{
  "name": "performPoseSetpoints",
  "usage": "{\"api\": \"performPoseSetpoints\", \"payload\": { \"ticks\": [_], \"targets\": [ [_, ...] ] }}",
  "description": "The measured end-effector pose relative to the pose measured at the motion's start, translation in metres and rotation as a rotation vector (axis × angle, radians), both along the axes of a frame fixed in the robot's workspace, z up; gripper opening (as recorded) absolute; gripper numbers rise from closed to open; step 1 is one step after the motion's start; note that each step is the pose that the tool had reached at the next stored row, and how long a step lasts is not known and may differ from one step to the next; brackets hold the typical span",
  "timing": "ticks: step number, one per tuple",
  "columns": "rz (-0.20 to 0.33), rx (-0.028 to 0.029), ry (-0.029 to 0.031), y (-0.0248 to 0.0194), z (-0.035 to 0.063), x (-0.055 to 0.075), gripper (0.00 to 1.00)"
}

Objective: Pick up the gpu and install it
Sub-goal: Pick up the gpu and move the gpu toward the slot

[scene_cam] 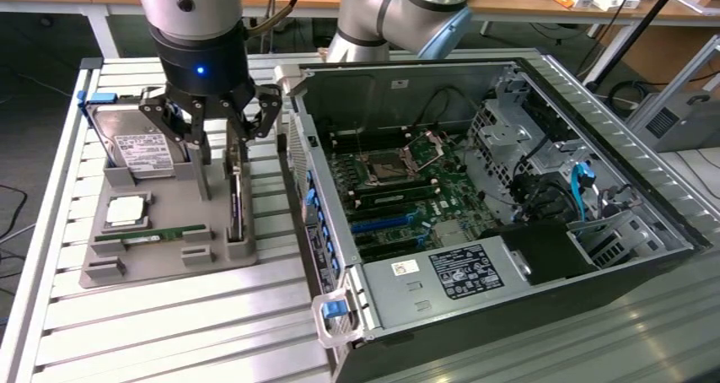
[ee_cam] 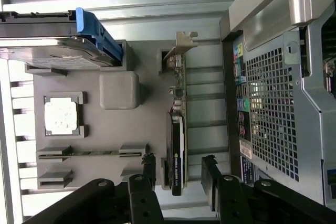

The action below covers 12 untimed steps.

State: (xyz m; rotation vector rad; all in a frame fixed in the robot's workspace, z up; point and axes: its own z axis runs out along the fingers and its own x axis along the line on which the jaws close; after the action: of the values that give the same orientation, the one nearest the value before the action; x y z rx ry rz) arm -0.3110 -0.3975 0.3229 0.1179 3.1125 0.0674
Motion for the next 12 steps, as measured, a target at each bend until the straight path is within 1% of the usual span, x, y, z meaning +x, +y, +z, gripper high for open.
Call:
{"api": "performPoseSetpoints", "payload": {
  "ticks": [4,8,12],
  "targets": [
    [0.0,-0.0001,0.0,0.0019,-0.0021,0.0009,0.48],
    [0.0,-0.0002,0.0,0.004,-0.0052,0.0047,0.48],
    [0.0,-0.0011,0.0,0.0058,-0.0077,0.0049,0.48]
  ]
}}
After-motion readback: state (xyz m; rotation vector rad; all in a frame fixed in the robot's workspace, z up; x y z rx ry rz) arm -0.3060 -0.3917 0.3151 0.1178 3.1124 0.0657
